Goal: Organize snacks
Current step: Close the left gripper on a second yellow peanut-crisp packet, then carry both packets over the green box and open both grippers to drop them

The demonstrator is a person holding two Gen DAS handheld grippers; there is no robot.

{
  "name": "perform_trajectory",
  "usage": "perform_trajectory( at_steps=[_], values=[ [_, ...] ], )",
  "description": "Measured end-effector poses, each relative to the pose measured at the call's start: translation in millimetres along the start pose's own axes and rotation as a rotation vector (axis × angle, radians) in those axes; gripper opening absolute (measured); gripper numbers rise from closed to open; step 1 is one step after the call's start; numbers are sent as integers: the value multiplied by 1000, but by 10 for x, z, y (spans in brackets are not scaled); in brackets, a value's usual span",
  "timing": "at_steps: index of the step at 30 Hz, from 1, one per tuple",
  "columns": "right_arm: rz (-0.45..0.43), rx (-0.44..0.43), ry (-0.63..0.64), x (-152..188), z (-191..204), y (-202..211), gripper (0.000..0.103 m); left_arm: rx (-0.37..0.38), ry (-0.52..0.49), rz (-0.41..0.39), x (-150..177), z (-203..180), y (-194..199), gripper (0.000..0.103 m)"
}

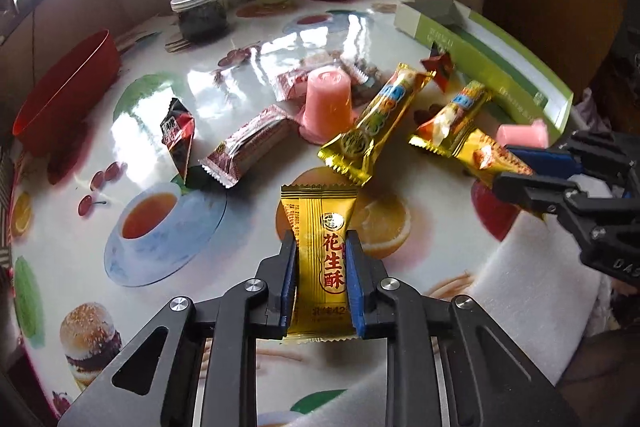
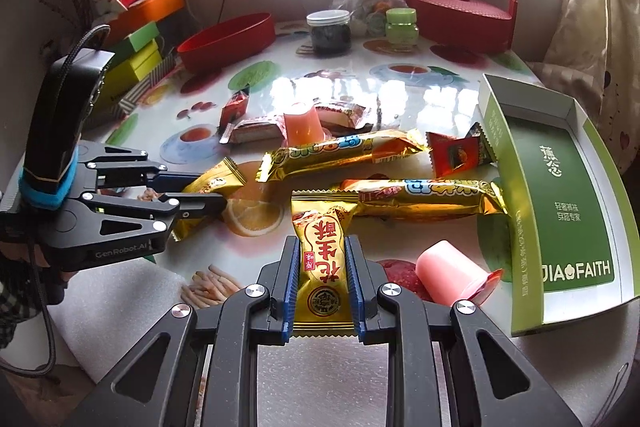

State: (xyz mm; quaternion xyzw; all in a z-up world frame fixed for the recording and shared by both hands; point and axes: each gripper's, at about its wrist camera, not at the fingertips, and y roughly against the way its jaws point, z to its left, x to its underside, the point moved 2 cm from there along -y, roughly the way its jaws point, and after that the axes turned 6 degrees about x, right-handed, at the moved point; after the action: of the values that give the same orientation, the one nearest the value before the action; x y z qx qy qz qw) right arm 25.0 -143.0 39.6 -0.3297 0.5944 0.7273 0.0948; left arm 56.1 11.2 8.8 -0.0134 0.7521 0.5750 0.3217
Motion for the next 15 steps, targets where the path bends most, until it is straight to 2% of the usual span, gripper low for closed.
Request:
perform_trajectory(
  at_steps=[15],
  values=[
    [-91,63,-67,-133,-288,350,21,8,13,-98,-368,-339,309,23]
  ],
)
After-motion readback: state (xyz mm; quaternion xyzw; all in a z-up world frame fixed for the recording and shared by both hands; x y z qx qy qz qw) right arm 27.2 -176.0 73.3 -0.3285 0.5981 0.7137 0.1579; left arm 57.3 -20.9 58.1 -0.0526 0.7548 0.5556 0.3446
